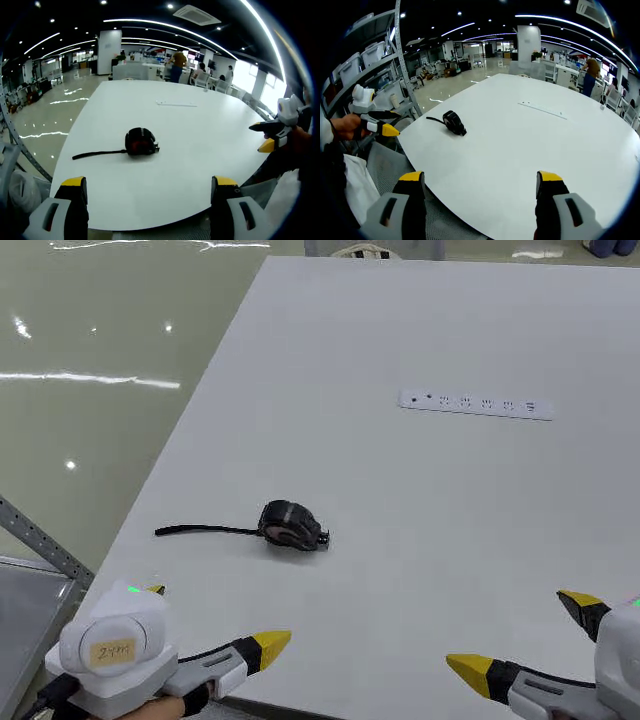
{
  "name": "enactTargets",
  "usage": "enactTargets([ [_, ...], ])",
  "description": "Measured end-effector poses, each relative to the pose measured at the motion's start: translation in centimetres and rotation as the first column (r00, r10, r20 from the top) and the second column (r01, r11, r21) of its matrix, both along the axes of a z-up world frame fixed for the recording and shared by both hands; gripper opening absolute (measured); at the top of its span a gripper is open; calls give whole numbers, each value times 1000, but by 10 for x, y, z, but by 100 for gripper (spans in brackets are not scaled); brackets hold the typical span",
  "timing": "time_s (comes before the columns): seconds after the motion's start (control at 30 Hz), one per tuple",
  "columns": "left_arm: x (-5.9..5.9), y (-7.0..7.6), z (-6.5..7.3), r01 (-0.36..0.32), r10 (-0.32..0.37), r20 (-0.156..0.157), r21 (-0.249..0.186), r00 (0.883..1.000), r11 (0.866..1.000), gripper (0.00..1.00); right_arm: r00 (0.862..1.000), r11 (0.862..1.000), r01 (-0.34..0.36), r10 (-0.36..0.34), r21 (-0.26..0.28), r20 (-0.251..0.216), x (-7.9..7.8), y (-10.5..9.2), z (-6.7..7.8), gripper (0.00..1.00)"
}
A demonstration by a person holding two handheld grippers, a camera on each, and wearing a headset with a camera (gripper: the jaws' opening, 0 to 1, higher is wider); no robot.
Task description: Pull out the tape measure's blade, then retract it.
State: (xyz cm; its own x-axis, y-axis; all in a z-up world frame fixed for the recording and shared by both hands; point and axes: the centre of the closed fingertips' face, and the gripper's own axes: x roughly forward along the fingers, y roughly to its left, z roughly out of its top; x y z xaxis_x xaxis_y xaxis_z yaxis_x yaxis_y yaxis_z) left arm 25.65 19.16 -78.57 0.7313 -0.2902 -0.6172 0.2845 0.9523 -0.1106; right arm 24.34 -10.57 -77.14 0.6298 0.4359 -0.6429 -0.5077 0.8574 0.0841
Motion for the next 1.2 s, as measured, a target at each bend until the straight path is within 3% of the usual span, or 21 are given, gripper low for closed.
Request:
enactTargets([
  [0.43, -3, 2, 4, 4, -4, -2, 7, 1000, 1000, 100, 1000, 1000, 19, -19, 12, -14, -12, -2, 3, 95],
  [1.2, -2, 4, 1, -6, 7, -11, 14, 1000, 1000, 100, 999, 999, 35, -35, 17, -20, -13, -5, 2, 95],
])
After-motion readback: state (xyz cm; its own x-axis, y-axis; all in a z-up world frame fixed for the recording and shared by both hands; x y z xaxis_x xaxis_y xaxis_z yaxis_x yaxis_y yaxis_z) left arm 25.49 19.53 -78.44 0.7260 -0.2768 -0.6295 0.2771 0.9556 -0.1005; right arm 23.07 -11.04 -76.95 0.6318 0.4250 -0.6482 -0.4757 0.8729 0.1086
